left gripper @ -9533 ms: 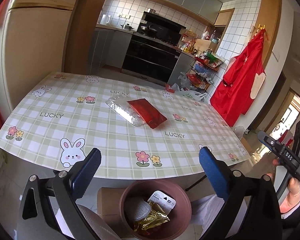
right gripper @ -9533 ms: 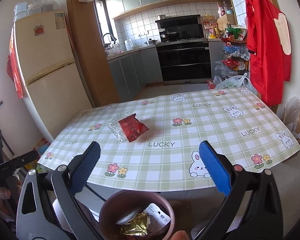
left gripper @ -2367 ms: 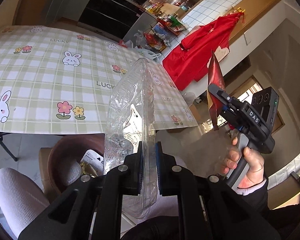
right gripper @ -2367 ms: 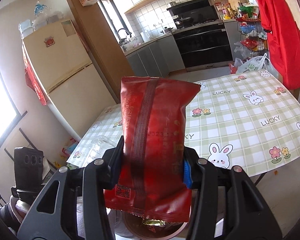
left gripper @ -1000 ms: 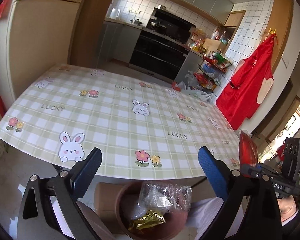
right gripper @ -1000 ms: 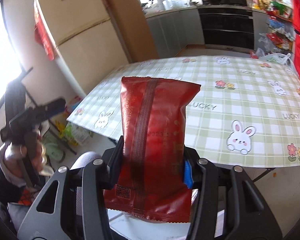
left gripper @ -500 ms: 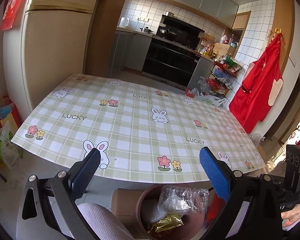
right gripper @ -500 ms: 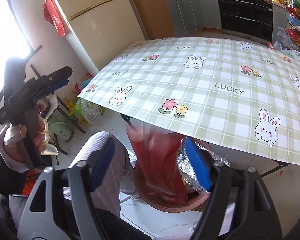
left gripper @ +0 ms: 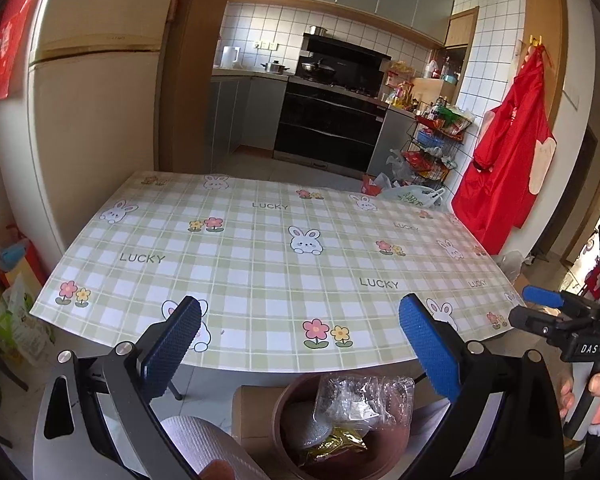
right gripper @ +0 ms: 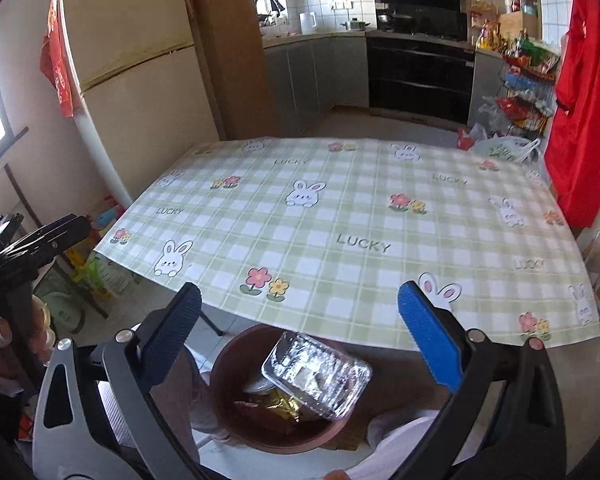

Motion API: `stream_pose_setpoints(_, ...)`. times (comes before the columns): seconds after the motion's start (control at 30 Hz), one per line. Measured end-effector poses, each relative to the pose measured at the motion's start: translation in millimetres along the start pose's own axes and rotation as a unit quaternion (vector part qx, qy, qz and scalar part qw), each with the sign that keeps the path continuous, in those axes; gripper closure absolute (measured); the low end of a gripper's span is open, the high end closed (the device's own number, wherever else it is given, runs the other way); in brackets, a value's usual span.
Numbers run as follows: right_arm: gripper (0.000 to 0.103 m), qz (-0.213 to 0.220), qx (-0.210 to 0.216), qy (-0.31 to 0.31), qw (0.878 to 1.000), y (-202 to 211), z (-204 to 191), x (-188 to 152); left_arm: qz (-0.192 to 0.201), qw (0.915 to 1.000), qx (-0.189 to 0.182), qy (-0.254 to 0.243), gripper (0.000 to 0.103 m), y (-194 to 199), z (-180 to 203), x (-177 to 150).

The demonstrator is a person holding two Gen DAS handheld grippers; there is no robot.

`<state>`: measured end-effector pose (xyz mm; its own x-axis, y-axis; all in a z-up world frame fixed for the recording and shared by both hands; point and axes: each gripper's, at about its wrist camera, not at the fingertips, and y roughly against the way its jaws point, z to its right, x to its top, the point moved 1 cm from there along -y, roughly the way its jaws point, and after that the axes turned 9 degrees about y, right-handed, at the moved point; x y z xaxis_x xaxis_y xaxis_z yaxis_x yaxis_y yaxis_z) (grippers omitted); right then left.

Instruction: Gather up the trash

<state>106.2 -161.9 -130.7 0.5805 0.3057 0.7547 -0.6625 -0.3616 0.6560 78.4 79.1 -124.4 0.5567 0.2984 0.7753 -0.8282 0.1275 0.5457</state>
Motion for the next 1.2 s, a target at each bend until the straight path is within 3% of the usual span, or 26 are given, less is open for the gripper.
stream_pose_setpoints(0.17, 0.006, 0.026, -0.028, 0.002, 0.999, 28, 8, 11, 0.007, 0.9996, -0.022, -0.015, 0.006, 10, 25, 17)
stream_pose_setpoints(0.37, 0.006, 0.064, -0.066, -0.003, 0.996, 63, 15, 20, 0.041, 0.9959, -0.043, -0.068, 0.006, 30, 65, 32)
stream_pose_setpoints(0.67, 0.006, 0.108, -0.107, -0.024, 0.988, 96, 27, 25, 0.083, 0.9887, -0.056, -0.112, 0.006, 51, 97, 34)
stream_pose_setpoints(1.2, 0.006, 0.118, -0.133, -0.023, 0.984, 103, 31, 27, 0.105, 0.9851, -0.029, -0.133, 0.006, 53, 108, 35)
